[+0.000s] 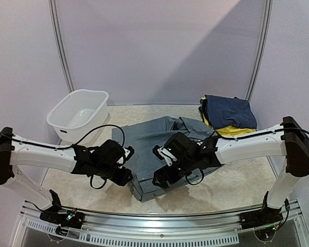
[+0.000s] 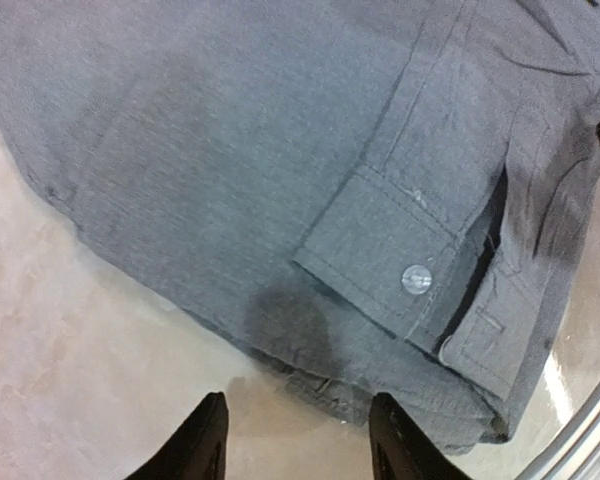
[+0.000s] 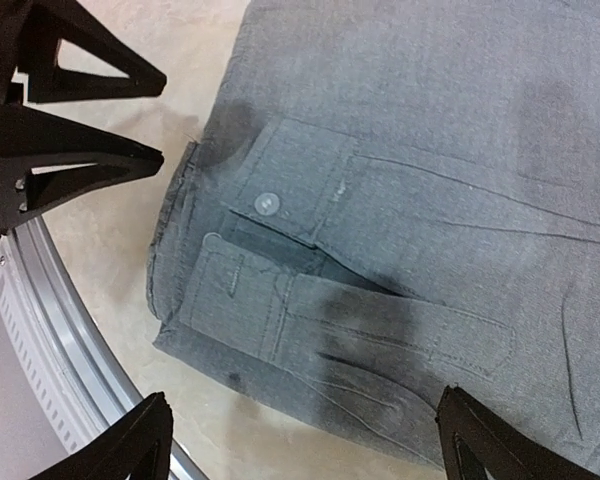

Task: Fold and stack the mixed laundry pile
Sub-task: Adjust the crumpled shirt at the center of the board.

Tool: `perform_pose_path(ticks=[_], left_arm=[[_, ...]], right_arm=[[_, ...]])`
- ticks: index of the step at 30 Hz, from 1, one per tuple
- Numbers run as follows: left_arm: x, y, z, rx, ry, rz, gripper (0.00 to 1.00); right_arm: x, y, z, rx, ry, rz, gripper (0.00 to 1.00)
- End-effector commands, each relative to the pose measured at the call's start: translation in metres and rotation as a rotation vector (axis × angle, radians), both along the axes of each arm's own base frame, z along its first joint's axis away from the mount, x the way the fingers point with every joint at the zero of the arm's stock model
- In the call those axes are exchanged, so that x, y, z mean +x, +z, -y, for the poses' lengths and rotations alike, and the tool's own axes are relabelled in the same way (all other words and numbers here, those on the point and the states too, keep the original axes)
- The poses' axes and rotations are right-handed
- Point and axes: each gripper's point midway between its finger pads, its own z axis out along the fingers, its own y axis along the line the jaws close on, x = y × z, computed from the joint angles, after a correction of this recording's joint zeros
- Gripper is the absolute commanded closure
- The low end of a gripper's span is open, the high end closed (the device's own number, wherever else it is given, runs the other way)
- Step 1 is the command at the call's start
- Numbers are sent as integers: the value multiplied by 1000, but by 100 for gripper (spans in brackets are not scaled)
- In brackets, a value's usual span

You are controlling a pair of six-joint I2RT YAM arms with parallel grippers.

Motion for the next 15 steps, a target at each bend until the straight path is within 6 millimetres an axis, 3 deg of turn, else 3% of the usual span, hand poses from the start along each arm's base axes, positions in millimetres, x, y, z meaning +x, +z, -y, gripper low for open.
perform_pose_path(ticks=[1,6,15], left_arm=[[13,20,-22,-71,75,76,46],[19,27,-43,-97,134,113,37],[18,31,-54,-111,160,141,37]], right_arm=[[4,-5,-16,-14,-15,18,8],[3,-13,-28,-69,-12,31,10],[5,-33,-59,-185,-22,105,14]])
